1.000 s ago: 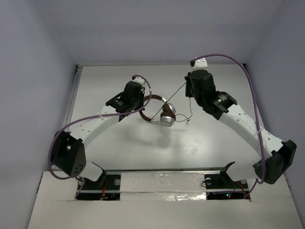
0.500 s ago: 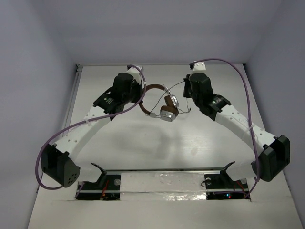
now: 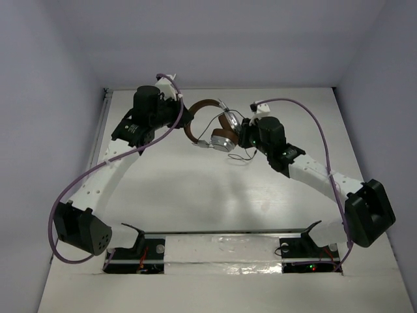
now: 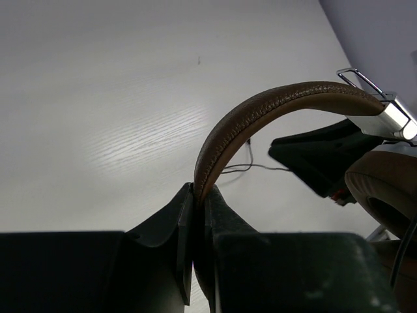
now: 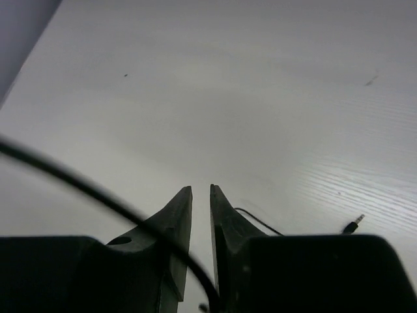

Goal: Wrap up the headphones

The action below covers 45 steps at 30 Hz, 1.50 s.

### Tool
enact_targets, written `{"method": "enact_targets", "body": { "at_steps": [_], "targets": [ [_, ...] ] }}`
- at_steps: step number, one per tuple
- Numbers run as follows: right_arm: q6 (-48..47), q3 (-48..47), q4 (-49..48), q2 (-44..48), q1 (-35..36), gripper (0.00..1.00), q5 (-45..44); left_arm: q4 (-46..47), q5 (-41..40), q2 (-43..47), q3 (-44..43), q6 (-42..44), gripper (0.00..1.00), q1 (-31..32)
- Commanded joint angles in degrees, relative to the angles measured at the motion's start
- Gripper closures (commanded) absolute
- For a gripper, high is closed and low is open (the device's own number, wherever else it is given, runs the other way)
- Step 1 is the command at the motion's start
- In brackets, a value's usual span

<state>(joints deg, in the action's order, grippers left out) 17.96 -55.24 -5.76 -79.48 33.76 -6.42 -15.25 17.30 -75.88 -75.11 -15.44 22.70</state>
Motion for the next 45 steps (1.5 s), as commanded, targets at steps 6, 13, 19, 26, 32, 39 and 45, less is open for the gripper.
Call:
{"method": "enact_targets", "body": {
  "at_steps": [6,13,19,26,32,39,45],
  "targets": [
    [3.05,3.91,-24.46,-3.74,-2.38,0.71,15.98,3.91,6.78,2.93,-10.49,-5.12,1.00,-1.34],
    [5.42,5.41,-31.33,-8.75,-2.91,0.63,23.28,1.89,8.45,2.32,-17.95,-7.23,1.00,-3.98],
    [8.75,4.53,-35.81,-13.50,-2.91,0.64,26.01,1.62,8.98,1.26,-21.39,-8.73,1.00,-5.03],
    [9.55,5.23,-36.43,-15.17,-2.91,0.68,27.16,2.06,7.31,0.64,-24.29,-10.13,1.00,-5.56],
    [10.17,7.08,-37.05,-15.35,-2.91,0.76,28.47,2.41,6.35,-1.03,-27.54,-11.10,1.00,-6.09],
    [13.32,8.05,-34.41,-12.80,-2.91,0.99,28.99,6.52,-4.44,-3.04,-22.64,-13.98,1.00,-7.22],
    [14.39,10.06,-30.20,-11.40,1.65,1.00,27.78,15.23,-12.64,-6.56,-16.75,-21.28,1.00,-7.23]
  ]
}}
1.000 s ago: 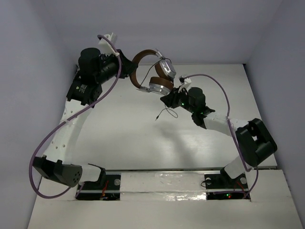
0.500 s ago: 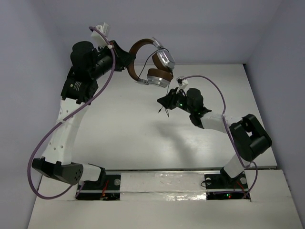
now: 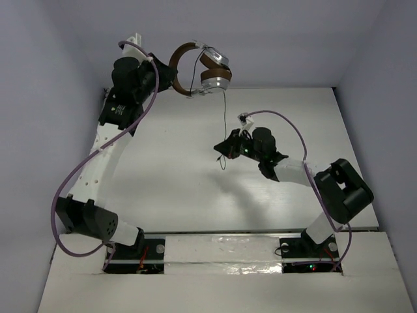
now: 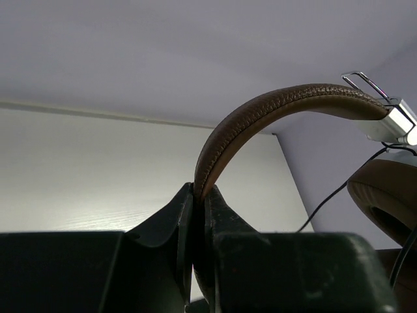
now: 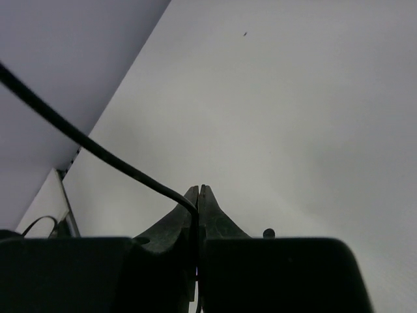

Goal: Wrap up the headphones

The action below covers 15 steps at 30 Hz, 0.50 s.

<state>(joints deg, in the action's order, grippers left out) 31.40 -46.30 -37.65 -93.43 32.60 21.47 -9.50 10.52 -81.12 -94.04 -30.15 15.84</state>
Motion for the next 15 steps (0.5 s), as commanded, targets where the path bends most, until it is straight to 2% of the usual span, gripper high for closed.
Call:
{"method": "enact_targets", "body": {
  "at_steps": [1,7,12,15],
  "targets": [
    [0.86,1.30,2.57,3.59,3.52,1.00,-0.38,11.58,-6.39,-1.84,3.32,-7.89,1.00,-0.37],
    [-1.24,0.52,8.64,5.45,10.02,1.00,-1.44,15.64,-13.23,-3.60,7.29,-12.12,1.00,0.16],
    [-1.51,-3.25,10.39,4.05,15.91,1.00,8.74,16.88,-17.63,-3.60,10.98,-11.61,1.00,1.30],
    [-3.35,-4.93,15.40,6.57,19.50,1.00,7.98,15.83,-21.94,-4.31,11.33,-9.67,1.00,2.71]
  ]
}}
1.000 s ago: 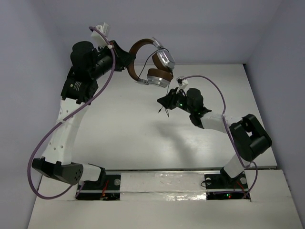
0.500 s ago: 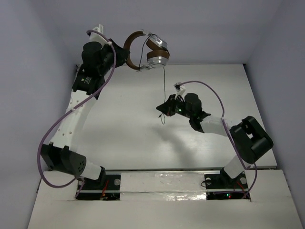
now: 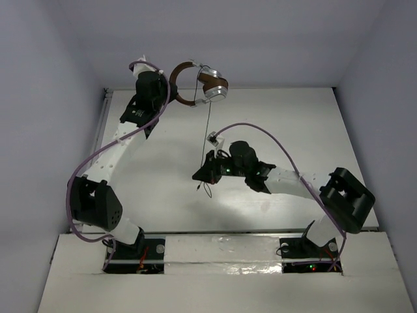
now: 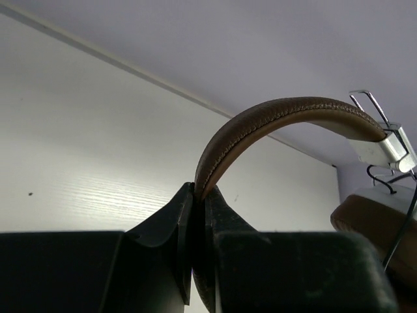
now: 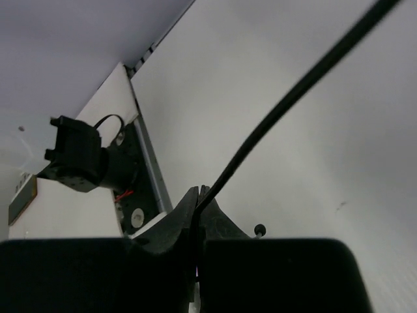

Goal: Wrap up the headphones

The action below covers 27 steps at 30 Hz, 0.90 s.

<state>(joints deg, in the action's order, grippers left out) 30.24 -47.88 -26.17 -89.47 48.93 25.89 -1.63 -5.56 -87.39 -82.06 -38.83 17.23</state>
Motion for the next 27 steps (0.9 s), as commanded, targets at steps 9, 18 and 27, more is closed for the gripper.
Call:
{"method": "enact_targets", "body": {
  "at_steps": [9,18,27],
  "targets": [
    [-4.40,-9.77,22.99,9.75,5.65,1.00,-6.88,6.29,-18.77,-0.32,2.52,5.25,1.00,8.24],
    [-10.81,-25.30,43.39,10.11,5.65,1.00,-18.48,3.57,-26.16,-1.99,7.88,11.14,1.00,17.39],
    [-17.84,-36.84,54.56,6.59,4.34,1.00,-36.87,1.72,-22.12,2.22,14.91,13.69,1.00,20.56]
  ]
}}
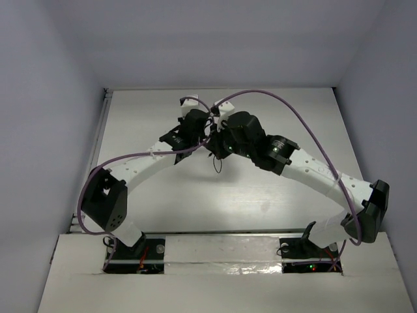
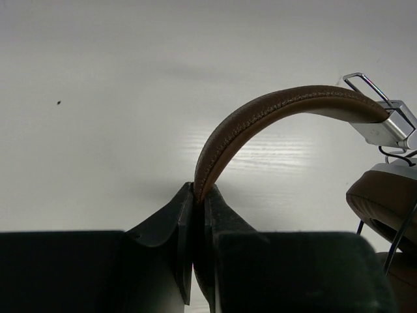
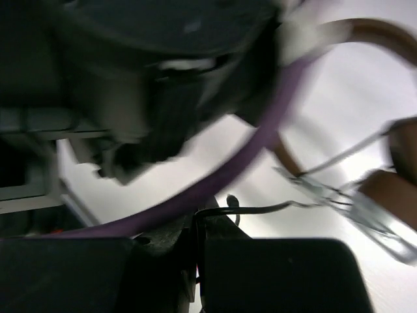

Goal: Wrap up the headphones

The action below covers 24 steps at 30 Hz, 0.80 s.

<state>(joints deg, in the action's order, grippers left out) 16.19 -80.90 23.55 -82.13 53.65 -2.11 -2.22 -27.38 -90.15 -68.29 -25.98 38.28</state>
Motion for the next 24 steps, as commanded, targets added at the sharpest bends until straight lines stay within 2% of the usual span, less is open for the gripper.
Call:
{"method": "enact_targets", "body": {
  "at_steps": [1,6,15,20,24],
  "targets": [
    [-4.49,-4.17,5.10,-0.75,-1.17,1.00,-10.79,0.65,-0.22,5.77,1.49,1.10,1.00,-0.49],
    [-5.46,-4.53,5.37,0.12,-4.51,1.00,-13.01,-1.12,0.91,8.41,4.48,1.80,1.00,-0.49],
    [-10.82,-6.20,3.00,-1.10,-8.20,1.00,-16.43,-0.59,11.99,8.85,8.00,5.23,1.00,0.04],
    [-18.01,-9.26,5.09,-4.53,-8.21,1.00,-22.05,-3.40,13.49,8.94,7.12,7.51,1.00,1.18],
    [-20.84,-6.47,5.37,-4.36,-9.44,1.00,-24.26,-6.56,14.02,9.82,4.85,10.06,1.00,1.18]
  ]
}}
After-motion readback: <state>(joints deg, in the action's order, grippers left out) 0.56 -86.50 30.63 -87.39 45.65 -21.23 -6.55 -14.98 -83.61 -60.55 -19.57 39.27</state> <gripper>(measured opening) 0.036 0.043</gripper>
